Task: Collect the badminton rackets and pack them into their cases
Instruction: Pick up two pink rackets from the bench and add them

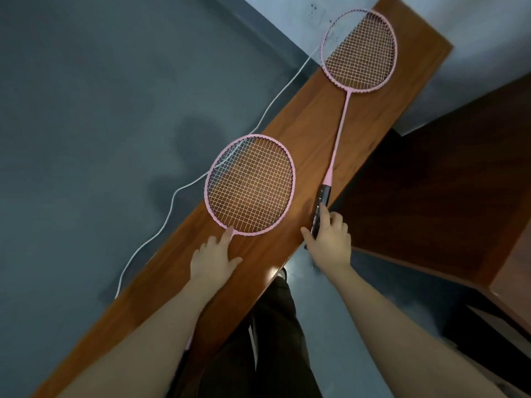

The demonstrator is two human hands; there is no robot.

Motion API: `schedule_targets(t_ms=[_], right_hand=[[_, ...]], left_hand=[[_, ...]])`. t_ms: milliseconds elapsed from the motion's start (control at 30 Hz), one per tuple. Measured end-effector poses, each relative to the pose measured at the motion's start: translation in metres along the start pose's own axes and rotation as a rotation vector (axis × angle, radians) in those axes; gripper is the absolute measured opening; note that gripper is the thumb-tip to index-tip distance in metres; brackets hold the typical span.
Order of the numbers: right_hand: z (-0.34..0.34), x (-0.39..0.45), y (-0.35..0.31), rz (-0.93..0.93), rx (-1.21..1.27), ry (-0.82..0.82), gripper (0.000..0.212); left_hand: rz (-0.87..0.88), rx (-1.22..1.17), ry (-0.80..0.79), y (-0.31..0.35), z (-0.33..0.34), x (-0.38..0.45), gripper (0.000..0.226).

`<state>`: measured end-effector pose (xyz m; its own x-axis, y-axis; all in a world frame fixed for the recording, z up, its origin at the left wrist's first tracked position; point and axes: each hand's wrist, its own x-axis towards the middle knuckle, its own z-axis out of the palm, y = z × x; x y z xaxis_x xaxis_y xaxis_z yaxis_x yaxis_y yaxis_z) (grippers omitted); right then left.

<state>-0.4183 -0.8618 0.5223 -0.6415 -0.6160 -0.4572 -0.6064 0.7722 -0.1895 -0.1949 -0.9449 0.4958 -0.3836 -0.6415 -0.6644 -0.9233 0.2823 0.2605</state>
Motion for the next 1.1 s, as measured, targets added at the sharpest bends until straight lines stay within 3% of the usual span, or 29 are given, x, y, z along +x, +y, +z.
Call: schedule_targets(t_ms=[200, 367, 567, 700, 1100], right_hand=[[0.014, 0.013, -0.001, 0.060, 0.062, -0.065, 0.077], [0.005, 0.020, -0.007, 0.054, 0.152, 0.021, 0.069], [-0.029, 0.002, -0.017, 0.020, 0.512, 0.131, 0.068], [-0.057, -0.027, -0.015, -0.027, 0.706, 0.124, 0.065], [-0.161, -0.148, 0.025, -0.208, 0.788, 0.518, 0.067]], left_hand=[[0.053, -0.280, 0.083, -0.005, 0.008, -0.008, 0.062], [0.153, -0.400, 0.260, -0.001, -0.016, -0.010, 0.061], [0.205, -0.483, 0.336, 0.023, -0.057, -0.016, 0.053], [0.333, -0.451, 0.412, 0.043, -0.092, -0.030, 0.049], [0.637, -0.565, 0.633, 0.151, -0.179, -0.106, 0.043]])
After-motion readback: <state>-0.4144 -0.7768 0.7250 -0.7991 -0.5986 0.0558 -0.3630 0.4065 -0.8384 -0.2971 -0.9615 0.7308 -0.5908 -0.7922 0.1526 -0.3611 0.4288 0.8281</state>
